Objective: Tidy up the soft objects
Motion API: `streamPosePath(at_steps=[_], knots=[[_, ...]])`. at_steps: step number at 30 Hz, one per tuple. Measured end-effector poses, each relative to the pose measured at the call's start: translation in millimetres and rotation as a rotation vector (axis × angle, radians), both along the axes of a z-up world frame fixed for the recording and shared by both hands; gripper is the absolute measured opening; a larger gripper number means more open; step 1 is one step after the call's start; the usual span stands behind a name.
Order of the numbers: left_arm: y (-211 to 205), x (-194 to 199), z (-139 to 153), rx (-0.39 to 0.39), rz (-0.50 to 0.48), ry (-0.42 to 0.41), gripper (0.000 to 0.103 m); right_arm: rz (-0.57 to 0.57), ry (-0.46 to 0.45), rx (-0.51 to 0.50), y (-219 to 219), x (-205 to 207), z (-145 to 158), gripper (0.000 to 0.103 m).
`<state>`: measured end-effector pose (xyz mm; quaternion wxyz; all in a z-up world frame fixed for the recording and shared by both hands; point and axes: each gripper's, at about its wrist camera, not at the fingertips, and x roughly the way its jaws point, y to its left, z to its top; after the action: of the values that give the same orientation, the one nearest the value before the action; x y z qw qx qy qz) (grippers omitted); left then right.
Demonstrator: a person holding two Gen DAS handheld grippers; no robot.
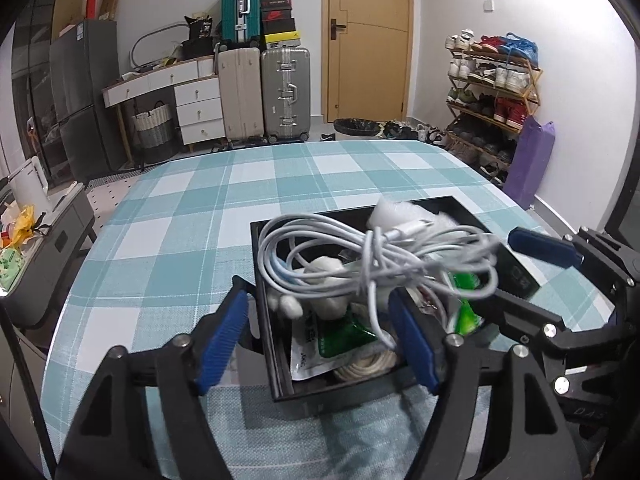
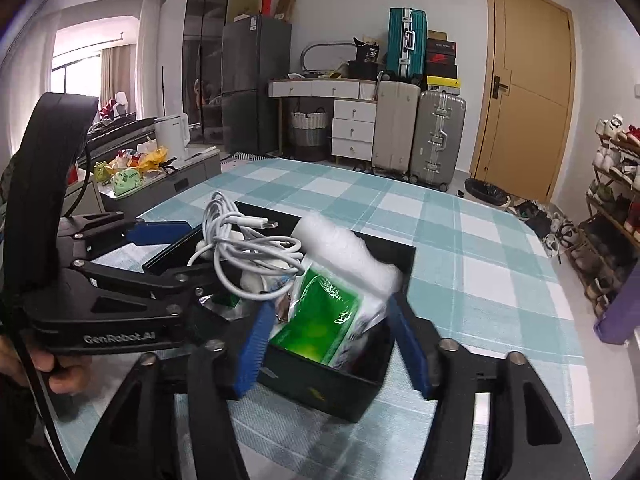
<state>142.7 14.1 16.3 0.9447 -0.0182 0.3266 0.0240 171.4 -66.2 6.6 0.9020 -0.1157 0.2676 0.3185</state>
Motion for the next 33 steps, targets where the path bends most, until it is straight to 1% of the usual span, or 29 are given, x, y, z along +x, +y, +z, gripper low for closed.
streamPosePath(at_steps=[1, 2, 3, 5, 8, 9, 13, 16, 21, 23, 26, 33], knots=[[-0.5, -2.7, 1.7, 0.004, -0.001, -0.01, 0.086, -0.001, -0.006, 0.0, -3.4, -1.4, 1.3, 0.07], [-1.1, -5.9, 3.9, 0.01, -0.001, -0.023, 0.091, -0.002, -0.012, 0.003, -6.1, -3.5, 2.9, 0.077], [-1.5, -9.4, 6.2, 0.013, -0.006, -0.036, 0.093, -0.005, -0.02, 0.006, -9.8, -5.6, 4.7, 0.084], [-0.3, -15.0, 8.9, 0.003, -0.018, -0.052, 0.099, -0.023, -0.039, 0.01, -18.5, -9.5, 7.7, 0.089], [3.9, -23.5, 11.8, -0.029, -0.023, -0.072, 0.103, -0.036, -0.03, 0.032, -28.9, -13.1, 9.5, 0.1], [5.8, -26.9, 12.3, -0.039, -0.022, -0.08, 0.103, -0.036, -0.026, 0.038, -30.9, -14.3, 9.9, 0.102], [13.0, -37.8, 11.3, -0.072, -0.007, -0.098, 0.103, -0.044, -0.014, 0.081, -39.9, -17.5, 9.9, 0.102], [16.8, -44.7, 8.7, -0.075, 0.003, -0.118, 0.103, -0.045, -0.002, 0.121, -45.5, -20.1, 9.2, 0.102], [20.2, -51.3, 1.1, -0.071, 0.016, -0.125, 0.103, -0.029, -0.003, 0.145, -46.0, -28.0, 8.5, 0.102], [21.0, -53.5, -2.0, -0.071, 0.021, -0.135, 0.103, -0.015, -0.012, 0.155, -44.5, -30.9, 8.5, 0.102], [20.2, -54.8, -5.5, -0.046, 0.022, -0.145, 0.103, 0.0, -0.024, 0.17, -43.2, -35.8, 8.7, 0.102], [23.3, -57.9, -3.9, -0.052, 0.027, -0.17, 0.103, 0.025, -0.056, 0.183, -40.2, -45.4, 8.2, 0.102]])
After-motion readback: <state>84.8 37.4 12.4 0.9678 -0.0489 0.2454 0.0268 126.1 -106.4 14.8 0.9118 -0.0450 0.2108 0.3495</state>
